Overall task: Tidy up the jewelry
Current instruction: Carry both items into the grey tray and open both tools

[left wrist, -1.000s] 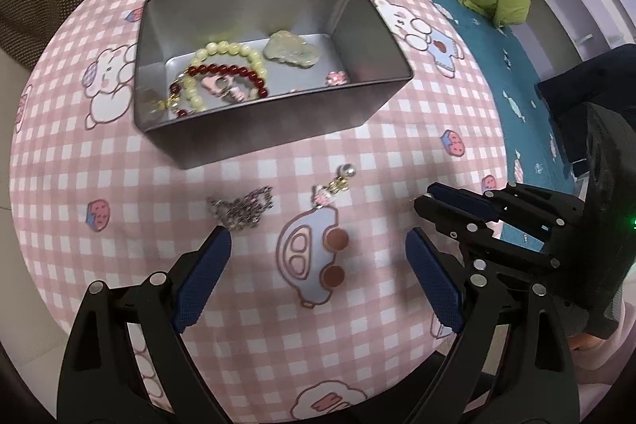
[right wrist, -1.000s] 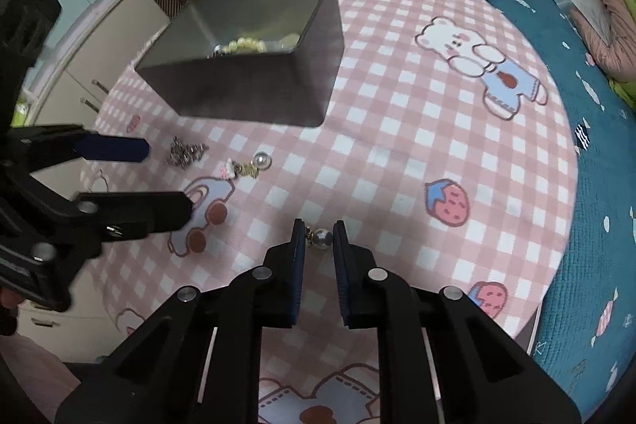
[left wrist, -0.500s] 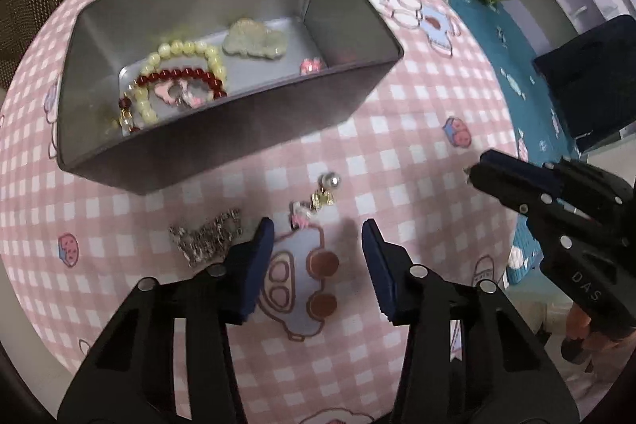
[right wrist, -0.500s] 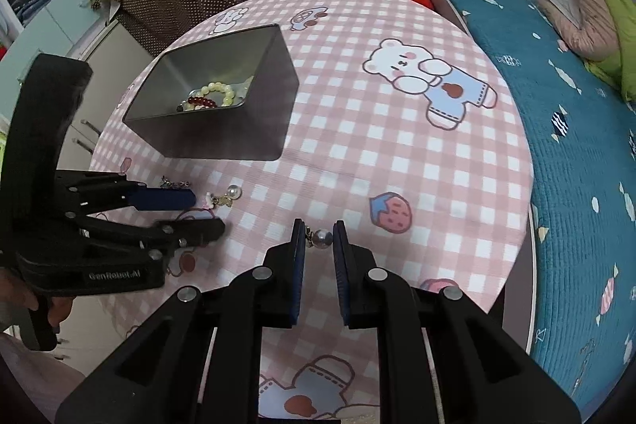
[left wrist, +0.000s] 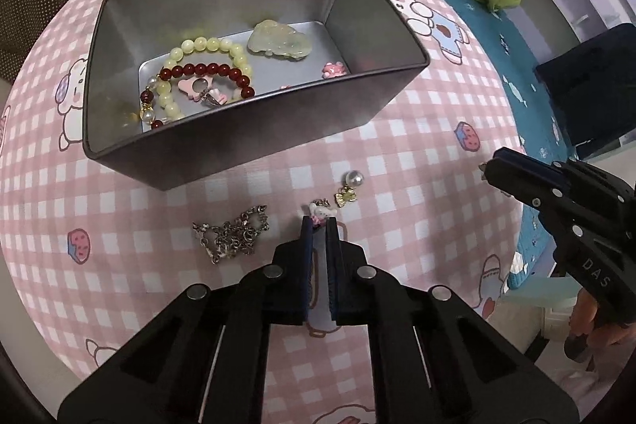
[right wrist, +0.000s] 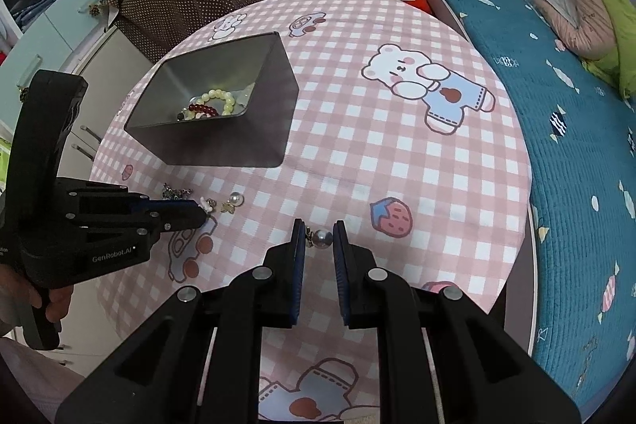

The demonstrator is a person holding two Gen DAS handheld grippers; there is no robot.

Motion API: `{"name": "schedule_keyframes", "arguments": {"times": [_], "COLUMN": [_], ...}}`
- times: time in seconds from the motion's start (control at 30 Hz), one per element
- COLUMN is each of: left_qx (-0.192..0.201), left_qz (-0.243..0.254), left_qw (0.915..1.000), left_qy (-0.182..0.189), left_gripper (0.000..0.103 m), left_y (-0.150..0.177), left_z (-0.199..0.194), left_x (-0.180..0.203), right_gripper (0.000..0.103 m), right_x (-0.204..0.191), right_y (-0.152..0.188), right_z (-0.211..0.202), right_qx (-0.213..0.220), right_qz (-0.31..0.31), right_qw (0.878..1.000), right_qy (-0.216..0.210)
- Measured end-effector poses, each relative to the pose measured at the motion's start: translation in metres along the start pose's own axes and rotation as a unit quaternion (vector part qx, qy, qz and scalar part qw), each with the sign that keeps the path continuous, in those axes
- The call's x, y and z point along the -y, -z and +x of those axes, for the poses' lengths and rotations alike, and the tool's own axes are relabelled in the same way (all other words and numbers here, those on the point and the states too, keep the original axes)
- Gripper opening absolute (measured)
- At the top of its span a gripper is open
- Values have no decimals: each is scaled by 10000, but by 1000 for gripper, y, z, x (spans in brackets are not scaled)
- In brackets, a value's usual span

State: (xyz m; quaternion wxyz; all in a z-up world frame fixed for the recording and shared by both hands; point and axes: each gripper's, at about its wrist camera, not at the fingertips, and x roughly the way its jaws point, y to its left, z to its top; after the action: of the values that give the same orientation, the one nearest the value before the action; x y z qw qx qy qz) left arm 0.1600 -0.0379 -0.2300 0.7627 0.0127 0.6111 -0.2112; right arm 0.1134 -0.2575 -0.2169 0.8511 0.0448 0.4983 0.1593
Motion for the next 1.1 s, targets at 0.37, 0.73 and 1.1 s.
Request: {"name": "schedule_keyframes", "arguments": {"times": [0.37,0.73,1.1], "left_qx": [399,1060,957], "left_qz": [21,-217,-401], "left_qw": [9991,9939,9944], "left_qy": [129,213,203], "left_gripper": [6,6,8], "left_y": [2,-18,-58], "left_z": [-37,-80,-65], "left_x": [3,-2,-8], "right_gripper": [13,13,13], "right_x": [-14,-32,-25], "right_y": [-20,-49,-74], "right_z": [-11,-16,-13], "right_qx": [256,490,532], "right_qz": [-189,-512,-655], "right_qw": [9995,9973,9963], "right_qy": [-43,-182,-163]}}
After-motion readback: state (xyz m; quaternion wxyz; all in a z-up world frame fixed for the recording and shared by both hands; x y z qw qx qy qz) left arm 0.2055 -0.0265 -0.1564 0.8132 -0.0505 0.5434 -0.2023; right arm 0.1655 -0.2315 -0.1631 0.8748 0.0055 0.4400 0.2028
